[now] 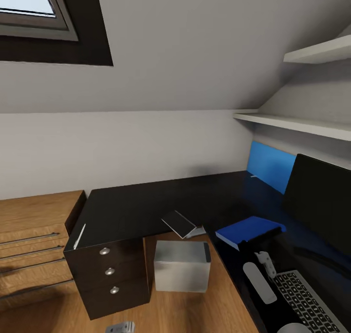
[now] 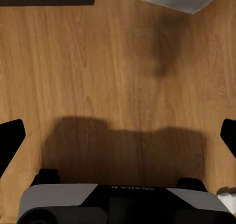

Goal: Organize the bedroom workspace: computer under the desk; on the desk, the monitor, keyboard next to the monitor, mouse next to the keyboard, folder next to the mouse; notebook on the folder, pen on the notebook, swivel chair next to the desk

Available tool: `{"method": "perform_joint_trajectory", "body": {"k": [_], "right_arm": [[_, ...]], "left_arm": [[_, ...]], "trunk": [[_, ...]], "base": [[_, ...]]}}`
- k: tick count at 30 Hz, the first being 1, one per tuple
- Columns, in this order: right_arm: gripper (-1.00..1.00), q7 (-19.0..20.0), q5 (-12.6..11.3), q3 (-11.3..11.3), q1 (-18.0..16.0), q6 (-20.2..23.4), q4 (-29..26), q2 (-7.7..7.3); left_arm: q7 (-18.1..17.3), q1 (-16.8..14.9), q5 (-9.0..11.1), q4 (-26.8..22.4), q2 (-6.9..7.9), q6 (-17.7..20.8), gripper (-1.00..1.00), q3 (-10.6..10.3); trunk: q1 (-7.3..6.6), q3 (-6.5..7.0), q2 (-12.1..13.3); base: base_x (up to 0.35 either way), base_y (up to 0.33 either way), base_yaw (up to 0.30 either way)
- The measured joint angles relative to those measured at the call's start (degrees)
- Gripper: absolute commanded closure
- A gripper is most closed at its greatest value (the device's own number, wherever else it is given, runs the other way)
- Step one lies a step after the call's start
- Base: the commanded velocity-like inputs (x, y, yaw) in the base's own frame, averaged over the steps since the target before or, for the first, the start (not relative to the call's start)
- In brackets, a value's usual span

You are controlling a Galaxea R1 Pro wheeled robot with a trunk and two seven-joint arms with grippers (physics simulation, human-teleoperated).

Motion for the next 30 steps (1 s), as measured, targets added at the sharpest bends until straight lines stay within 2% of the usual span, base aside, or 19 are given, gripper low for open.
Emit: {"method": "perform_joint_trajectory", "body": {"k": [6,14,30], "right_arm": [[1.0,0.06,-0.1,-0.09,0.0,0.05,0.1,0.03],[1.0,-0.03,-0.04,-0.08,0.0,0.0,0.37,-0.01],[1.0,-0.03,0.11,-0.03,0.0,-0.08,0.37,-0.07]], "left_arm": [[-0.15,0.0,-0.08,0.88,-0.07,-0.11,-1.0,2.01],[-0.28,0.0,-0.27,0.63,-0.17,0.03,-1.0,2.41],[-0.18,0.0,-0.15,0.58,-0.26,0.1,-1.0,2.55]], "trunk": [[-0.02,0.0,-0.01],[0.0,0.0,0.0],[3.51,-2.87,-6.41]], "base": [[0.11,0.0,0.0],[0.083,0.0,0.0],[0.001,0.0,0.0]]}}
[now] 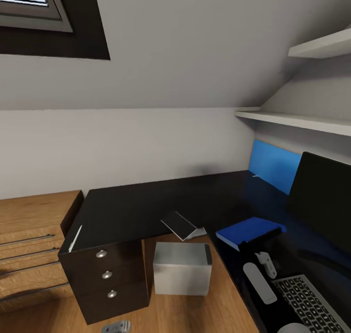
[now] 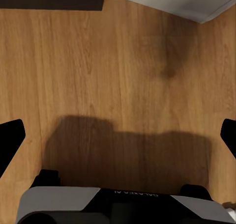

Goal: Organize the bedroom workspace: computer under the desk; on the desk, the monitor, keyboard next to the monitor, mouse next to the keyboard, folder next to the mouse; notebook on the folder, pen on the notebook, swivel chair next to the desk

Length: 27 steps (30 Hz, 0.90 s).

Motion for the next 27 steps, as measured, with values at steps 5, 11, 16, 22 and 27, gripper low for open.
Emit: {"method": "perform_joint_trajectory", "body": {"k": [5,11,16,22,27], "right_arm": [[1.0,0.15,0.74,0.03,-0.03,0.21,-0.07,0.01],[1.0,0.14,0.92,0.05,-0.03,0.29,-0.84,0.0],[1.0,0.12,1.06,0.02,-0.03,0.27,-1.61,0.0],[1.0,0.13,1.16,0.0,-0.03,0.25,-2.51,-0.01],[1.0,0.14,1.09,-0.03,-0.03,0.26,-2.52,0.0]], "left_arm": [[0.06,0.0,-0.12,0.05,-0.05,0.0,-1.0,-0.07],[0.09,0.0,-0.19,0.09,-0.09,0.0,-1.0,-0.08],[0.09,0.0,-0.27,0.09,-0.09,0.03,-1.0,-0.08],[0.09,0.01,-0.29,0.09,-0.09,0.02,-1.0,-0.08],[0.09,0.0,-0.29,0.09,-0.09,0.06,-1.0,-0.09]], "trunk": [[1.1,-0.89,-2.01],[2.41,-1.97,-4.43],[3.51,-2.87,-6.43],[4.83,-3.95,-8.84],[4.84,-3.95,-8.85]], "base": [[0.0,0.0,0.0],[0.0,0.0,0.0],[0.0,0.0,0.0],[0.0,0.0,0.0],[0.0,0.0,0.0]]}}
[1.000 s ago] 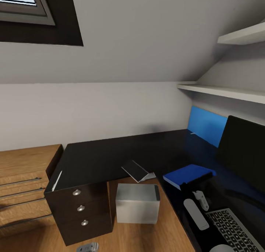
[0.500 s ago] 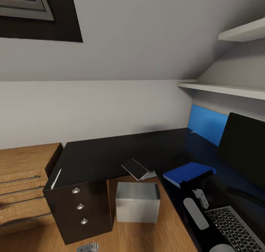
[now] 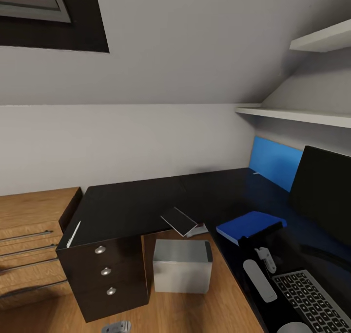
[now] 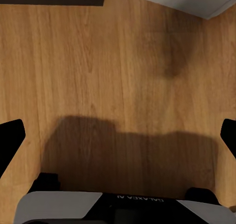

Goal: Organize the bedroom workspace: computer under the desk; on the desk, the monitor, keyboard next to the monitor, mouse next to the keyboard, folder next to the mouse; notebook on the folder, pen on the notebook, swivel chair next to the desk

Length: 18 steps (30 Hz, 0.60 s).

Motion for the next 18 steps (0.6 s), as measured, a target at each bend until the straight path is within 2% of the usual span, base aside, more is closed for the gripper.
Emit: {"method": "perform_joint_trajectory", "body": {"k": [13,18], "right_arm": [[1.0,0.0,-0.06,-0.03,0.0,0.01,0.0,0.0],[1.0,0.04,-0.18,-0.03,0.0,0.03,0.73,0.01]], "left_arm": [[0.0,0.0,0.08,0.08,0.01,-0.05,-1.0,-0.01],[0.05,0.0,0.02,0.09,0.0,-0.09,-1.0,-0.07]], "trunk": [[0.0,0.0,0.0],[-1.09,0.89,1.99]], "base": [[0.0,0.0,0.0],[0.0,0.0,0.0]]}}
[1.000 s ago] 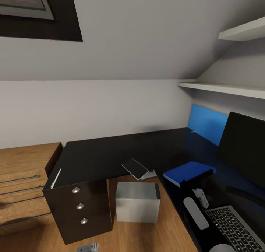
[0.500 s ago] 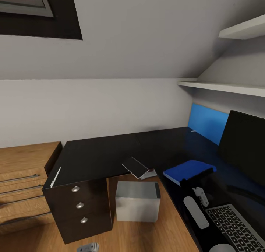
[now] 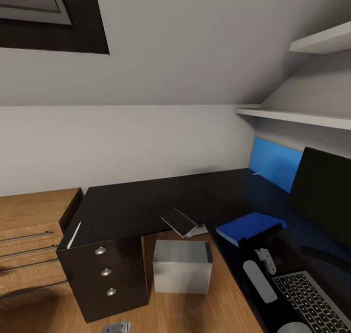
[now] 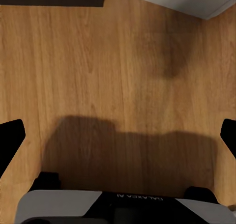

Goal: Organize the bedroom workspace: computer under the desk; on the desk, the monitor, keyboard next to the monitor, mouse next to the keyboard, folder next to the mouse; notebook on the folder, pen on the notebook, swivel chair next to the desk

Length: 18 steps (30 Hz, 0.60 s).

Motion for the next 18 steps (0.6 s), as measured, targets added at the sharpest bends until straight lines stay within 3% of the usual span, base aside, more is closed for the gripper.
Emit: {"method": "perform_joint_trajectory", "body": {"k": [6,13,18], "right_arm": [[1.0,0.48,-0.03,-0.14,0.0,0.0,0.44,0.0],[1.0,6.49,-0.87,-0.36,0.02,-0.3,1.66,0.0],[1.0,7.58,-1.23,-0.44,0.03,-0.27,1.69,0.0]], "left_arm": [[-0.04,0.0,0.13,0.08,0.0,0.01,-1.0,0.06],[-0.05,0.0,0.16,0.09,0.0,0.03,-1.0,0.02],[-0.05,0.0,0.16,0.09,0.0,0.03,-1.0,-0.01]], "trunk": [[-0.23,0.18,0.41],[-0.22,0.18,0.42],[-0.22,0.18,0.42]], "base": [[0.0,0.0,0.0],[0.0,0.0,0.0],[0.0,0.0,0.0]]}}
